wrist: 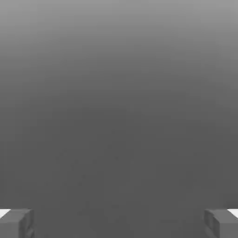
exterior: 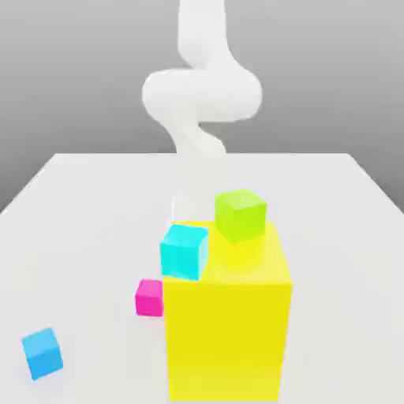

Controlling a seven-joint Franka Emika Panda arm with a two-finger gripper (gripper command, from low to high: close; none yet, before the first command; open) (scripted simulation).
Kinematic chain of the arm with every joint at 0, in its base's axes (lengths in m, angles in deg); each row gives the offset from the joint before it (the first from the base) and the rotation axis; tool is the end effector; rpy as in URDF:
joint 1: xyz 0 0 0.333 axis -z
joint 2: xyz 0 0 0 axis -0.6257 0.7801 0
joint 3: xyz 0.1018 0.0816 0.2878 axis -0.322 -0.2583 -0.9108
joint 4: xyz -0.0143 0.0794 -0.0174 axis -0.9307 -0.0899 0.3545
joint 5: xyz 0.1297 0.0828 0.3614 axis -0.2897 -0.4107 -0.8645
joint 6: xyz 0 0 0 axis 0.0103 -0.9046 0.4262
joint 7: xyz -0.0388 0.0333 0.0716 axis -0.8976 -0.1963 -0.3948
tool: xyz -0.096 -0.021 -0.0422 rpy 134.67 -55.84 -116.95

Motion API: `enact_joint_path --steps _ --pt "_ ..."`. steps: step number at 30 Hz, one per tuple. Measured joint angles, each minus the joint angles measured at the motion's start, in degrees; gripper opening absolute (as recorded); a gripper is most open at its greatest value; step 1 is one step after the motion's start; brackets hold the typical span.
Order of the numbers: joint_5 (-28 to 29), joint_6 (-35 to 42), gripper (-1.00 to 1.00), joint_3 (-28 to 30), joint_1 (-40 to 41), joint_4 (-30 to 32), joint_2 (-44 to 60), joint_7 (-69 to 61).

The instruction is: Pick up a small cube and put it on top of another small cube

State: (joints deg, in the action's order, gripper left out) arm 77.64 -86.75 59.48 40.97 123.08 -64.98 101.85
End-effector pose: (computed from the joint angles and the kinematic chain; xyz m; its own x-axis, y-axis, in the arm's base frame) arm 0.3800 -0.0177 0.6764 0.4611 -0.7662 0.4476 -0.5845 -0.6418 -0.4965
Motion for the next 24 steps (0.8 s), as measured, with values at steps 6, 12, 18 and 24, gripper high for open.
enact_joint_path --steps 6,12,18,24 --pt "1.16 -4.83 0.00 1.26 5.12 1.51 12.81 6.32" --pt "1.70 -9.52 0.00 3.45 9.38 2.97 25.26 12.05" --pt "0.57 -14.24 0.00 6.42 13.43 4.44 37.73 16.59" --pt "-3.27 -18.90 0.00 8.00 17.44 5.90 50.32 19.19"
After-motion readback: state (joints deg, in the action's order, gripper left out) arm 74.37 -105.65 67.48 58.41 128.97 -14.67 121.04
